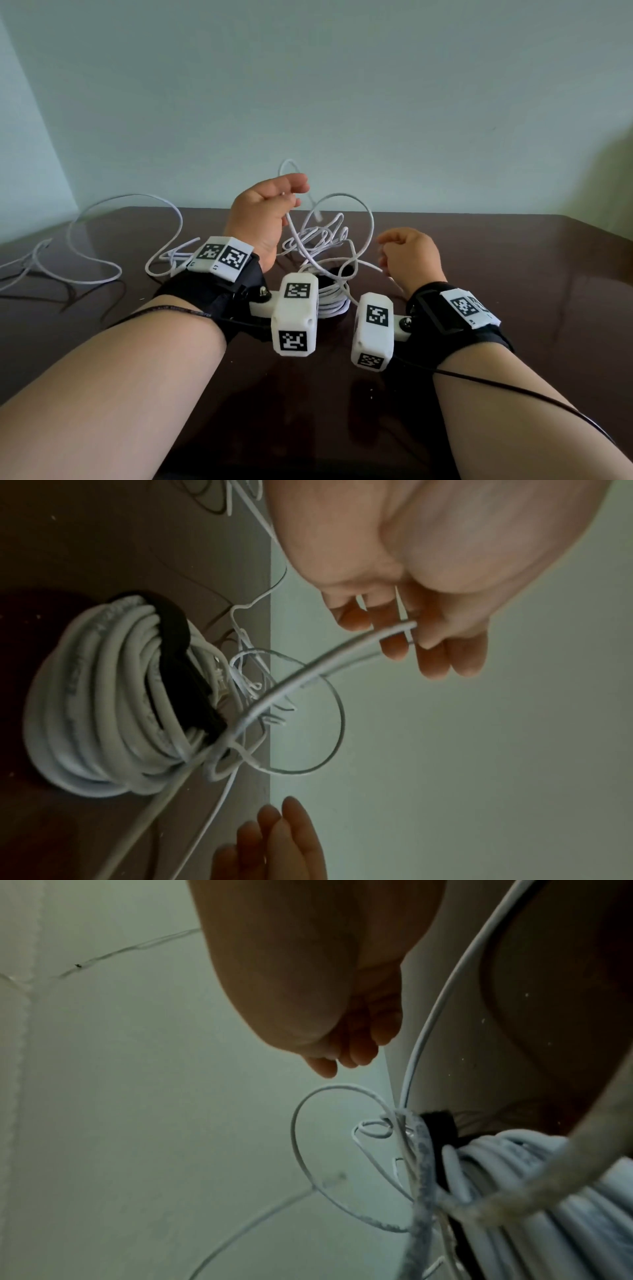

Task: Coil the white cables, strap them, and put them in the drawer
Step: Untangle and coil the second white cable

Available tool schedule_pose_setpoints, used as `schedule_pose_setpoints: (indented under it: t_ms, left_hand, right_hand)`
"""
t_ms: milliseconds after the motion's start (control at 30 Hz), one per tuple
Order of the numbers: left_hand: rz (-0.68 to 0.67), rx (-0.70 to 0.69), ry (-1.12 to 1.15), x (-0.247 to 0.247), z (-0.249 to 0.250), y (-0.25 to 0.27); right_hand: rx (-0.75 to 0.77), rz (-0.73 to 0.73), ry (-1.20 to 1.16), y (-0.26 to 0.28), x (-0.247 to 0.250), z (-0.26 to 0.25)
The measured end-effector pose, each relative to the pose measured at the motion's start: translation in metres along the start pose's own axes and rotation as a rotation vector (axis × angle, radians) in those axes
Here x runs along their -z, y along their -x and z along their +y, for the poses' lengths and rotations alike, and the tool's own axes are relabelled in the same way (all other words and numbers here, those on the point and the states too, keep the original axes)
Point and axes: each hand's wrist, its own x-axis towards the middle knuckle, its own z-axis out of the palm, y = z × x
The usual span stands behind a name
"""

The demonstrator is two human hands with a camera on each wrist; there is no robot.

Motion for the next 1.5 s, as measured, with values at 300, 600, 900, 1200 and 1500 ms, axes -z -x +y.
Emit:
schedule_pose_setpoints:
  t_ms: [300,600,900,1200,1500]
  left_hand:
    - [-0.022,0.0,0.182,-0.012,0.007,0.008]
    - [0.029,0.163,0.477,-0.004,0.007,0.004]
    - [0.066,0.252,0.245,-0.005,-0.015,0.016]
    - [0.168,0.28,0.191,-0.004,-0.021,0.019]
    - [0.082,0.199,0.047,0.01,-0.026,0.02]
  right_hand:
    - [0.195,-0.509,0.134,0.03,-0.012,-0.025]
    - [-0.325,-0.249,-0.034,0.013,-0.01,-0.014]
    - [-0.16,0.067,-0.421,0.01,0.0,-0.02]
    - [-0.017,0.259,-0.606,0.004,0.009,-0.019]
    - [0.062,0.221,-0.58,0.013,0.013,-0.032]
